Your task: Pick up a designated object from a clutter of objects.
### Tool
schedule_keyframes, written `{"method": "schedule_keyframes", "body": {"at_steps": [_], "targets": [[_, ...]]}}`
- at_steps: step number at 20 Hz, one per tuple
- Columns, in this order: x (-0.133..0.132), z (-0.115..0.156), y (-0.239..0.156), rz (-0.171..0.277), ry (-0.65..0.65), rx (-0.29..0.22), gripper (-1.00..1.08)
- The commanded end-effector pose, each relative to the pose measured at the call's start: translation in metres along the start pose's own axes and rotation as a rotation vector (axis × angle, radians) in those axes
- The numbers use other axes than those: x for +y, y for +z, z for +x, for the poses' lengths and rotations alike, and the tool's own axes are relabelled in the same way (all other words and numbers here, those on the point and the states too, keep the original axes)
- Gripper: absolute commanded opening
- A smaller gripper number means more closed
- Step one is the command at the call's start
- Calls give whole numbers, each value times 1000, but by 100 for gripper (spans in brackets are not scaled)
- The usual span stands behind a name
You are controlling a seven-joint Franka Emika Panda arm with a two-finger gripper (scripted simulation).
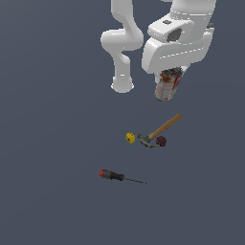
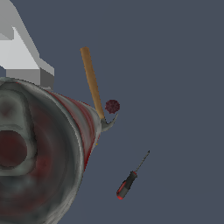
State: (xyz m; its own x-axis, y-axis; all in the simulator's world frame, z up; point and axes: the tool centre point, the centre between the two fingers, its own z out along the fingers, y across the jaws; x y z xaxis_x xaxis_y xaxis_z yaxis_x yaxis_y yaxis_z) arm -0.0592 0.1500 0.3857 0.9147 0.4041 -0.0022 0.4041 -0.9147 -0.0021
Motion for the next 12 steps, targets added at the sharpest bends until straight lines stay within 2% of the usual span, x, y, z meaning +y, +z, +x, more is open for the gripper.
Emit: {"method": "schedule_keyframes", "body": {"at_steps": [1, 12], "targets": [[3, -5, -18, 0, 0, 3, -100], [10, -14, -50, -2, 1, 2, -100]]}}
